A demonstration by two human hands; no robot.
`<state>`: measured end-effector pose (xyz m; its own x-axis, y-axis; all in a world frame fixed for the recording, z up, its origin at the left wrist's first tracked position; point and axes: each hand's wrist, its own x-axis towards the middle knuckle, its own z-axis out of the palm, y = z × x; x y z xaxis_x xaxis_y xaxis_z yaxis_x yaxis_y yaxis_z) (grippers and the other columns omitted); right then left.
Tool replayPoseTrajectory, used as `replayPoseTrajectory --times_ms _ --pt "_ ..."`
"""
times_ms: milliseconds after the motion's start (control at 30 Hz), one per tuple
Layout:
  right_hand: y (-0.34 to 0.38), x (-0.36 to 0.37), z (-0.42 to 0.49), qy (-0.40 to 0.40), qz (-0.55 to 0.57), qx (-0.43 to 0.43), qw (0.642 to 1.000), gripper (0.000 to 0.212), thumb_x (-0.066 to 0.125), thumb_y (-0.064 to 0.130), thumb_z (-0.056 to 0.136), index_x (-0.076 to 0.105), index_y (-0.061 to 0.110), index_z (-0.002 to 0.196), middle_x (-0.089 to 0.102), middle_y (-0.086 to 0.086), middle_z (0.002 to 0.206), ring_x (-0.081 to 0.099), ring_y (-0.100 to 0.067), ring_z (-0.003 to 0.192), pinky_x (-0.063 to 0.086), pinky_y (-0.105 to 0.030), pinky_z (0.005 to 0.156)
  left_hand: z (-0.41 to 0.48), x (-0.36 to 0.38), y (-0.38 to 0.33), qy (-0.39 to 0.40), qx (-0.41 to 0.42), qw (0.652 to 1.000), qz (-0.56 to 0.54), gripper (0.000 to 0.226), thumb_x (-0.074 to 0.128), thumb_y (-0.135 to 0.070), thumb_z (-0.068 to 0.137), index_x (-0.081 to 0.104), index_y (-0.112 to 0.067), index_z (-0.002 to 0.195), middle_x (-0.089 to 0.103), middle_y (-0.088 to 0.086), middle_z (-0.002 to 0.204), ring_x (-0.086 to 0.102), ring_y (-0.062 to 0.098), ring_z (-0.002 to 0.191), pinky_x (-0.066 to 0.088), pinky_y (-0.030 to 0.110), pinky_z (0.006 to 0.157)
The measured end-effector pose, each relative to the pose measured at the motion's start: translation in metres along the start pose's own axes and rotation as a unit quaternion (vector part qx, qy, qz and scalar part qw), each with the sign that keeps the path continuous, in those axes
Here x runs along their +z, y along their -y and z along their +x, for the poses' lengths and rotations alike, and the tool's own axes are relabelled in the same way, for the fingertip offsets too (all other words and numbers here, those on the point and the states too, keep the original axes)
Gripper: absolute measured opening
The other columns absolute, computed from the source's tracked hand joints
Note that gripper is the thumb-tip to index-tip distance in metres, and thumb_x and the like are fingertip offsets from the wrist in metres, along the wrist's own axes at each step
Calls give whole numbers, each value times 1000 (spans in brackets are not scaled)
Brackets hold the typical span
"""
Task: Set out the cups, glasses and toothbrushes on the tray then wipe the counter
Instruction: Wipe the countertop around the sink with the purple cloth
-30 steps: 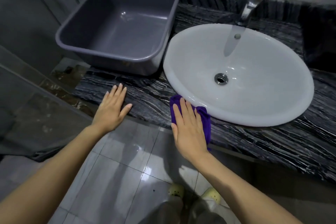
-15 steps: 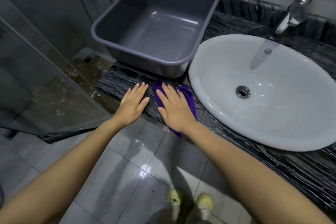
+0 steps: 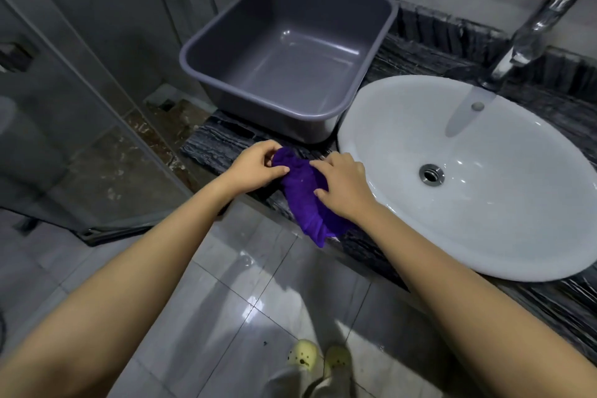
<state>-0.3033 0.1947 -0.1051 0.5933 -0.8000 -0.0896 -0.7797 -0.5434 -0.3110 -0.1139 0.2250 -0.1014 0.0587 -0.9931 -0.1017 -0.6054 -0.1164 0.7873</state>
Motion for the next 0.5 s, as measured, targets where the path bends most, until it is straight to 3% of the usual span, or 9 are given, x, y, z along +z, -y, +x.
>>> replayPoseTrajectory --times_ms 67,133,233,300,400,500 --pt "-3 -5 4 19 66 7 998 51 65 37 81 52 24 128 50 -6 120 39 -26 117 31 -37 97 -6 -6 -2 2 35 999 0 19 70 -8 78 61 -5 94 56 11 89 54 21 83 41 18 74" --pt "-5 -12 6 5 157 -7 988 36 71 39 76 61 23 106 57 -4 112 45 -27 111 36 -37 96 -17 -16 -11 15 80 997 -3 23 70 -22 76 61 -11 95 56 4 95 54 11 92 40 9 82" --pt "-1 -32 4 4 272 -39 961 21 76 25 74 57 19 81 62 -2 91 53 -18 85 40 -20 76 -36 -29 -34 50 109 990 -73 28 64 -18 82 60 -2 104 62 10 105 59 13 99 45 19 90" --pt "4 -50 1 5 337 -47 940 21 76 17 74 56 16 77 60 -3 79 51 -14 70 39 -18 65 -43 -38 -47 46 115 988 -98 26 62 -16 84 57 1 102 62 9 99 59 16 92 48 23 85" --pt "8 -75 -1 45 403 -64 912 18 73 11 78 57 18 85 54 1 74 48 -13 67 41 -19 63 -50 -53 -59 1 125 987 -105 19 64 -27 82 57 -12 93 58 -14 85 56 5 81 46 18 78" --pt "20 -93 -2 109 332 -109 931 9 63 16 87 62 11 95 53 5 74 49 -10 69 40 -17 64 -55 -64 -69 -39 139 985 -93 13 63 -30 80 55 -22 85 59 -21 82 55 -1 78 45 15 76"
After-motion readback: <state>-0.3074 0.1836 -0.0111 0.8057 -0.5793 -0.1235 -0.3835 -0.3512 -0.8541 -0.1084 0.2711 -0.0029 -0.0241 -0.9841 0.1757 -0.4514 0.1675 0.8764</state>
